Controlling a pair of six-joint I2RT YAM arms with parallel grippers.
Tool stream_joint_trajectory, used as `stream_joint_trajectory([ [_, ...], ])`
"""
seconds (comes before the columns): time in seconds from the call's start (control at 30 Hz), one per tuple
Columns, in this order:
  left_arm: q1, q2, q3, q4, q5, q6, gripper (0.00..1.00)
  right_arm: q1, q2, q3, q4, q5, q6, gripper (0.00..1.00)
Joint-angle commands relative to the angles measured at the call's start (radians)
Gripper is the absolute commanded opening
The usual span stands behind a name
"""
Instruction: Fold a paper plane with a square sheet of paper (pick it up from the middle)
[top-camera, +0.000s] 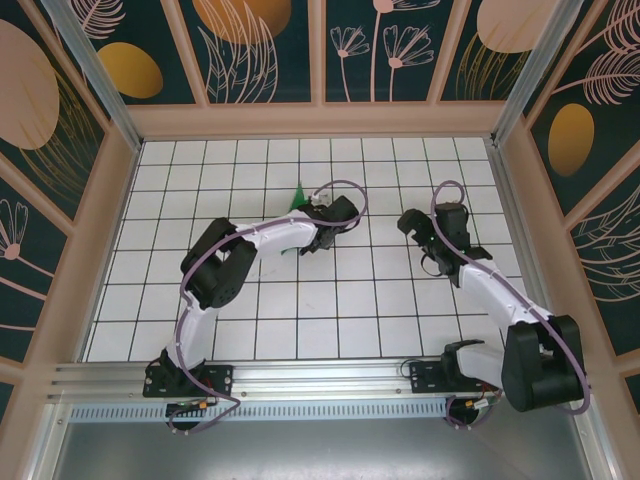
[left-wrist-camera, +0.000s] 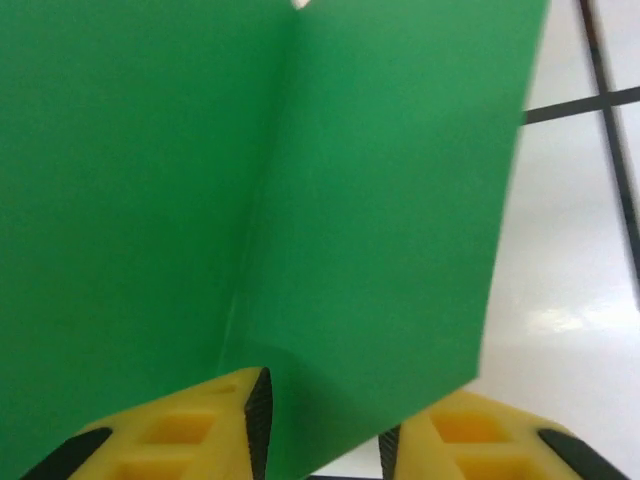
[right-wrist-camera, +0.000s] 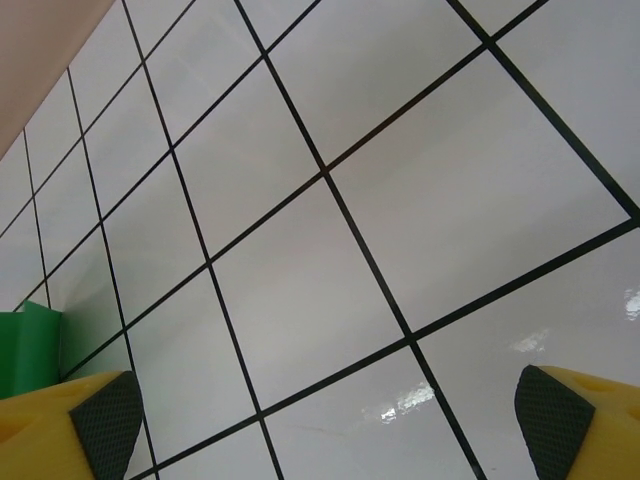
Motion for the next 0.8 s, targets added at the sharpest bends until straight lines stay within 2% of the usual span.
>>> stream_joint_trajectory([
  [0.0,0.002,-0.056,0.034,0.008,0.138,-0.047,0.48,-0.006,0.030,0.046,0.011,-0.074,-0.032,0.98],
  [0.2,0.003,-0.261,-0.093,0.206,0.400,-0.095,0.77,0.015,0.078,0.076,0.039,-0.218,-0.054,0.95],
  [0.27,0.004,-0.337,-0.141,0.269,0.439,-0.104,0.85,0.041,0.090,0.083,0.052,-0.281,-0.050,0.94],
  [0.4,0.021,-0.490,-0.246,0.344,0.436,-0.126,0.98,0.142,0.133,0.096,0.091,-0.374,-0.007,0.92],
  [0.53,0.099,-0.592,-0.378,0.397,0.488,-0.171,0.98,0.273,0.209,0.130,0.141,-0.407,0.058,0.89],
  [0.67,0.192,-0.635,-0.509,0.458,0.565,-0.205,0.98,0.342,0.305,0.161,0.185,-0.408,0.147,0.81],
  [0.73,0.224,-0.619,-0.540,0.484,0.602,-0.219,0.94,0.368,0.344,0.180,0.199,-0.406,0.169,0.76],
  [0.77,0.238,-0.602,-0.547,0.498,0.640,-0.219,0.89,0.379,0.362,0.191,0.200,-0.400,0.177,0.73],
])
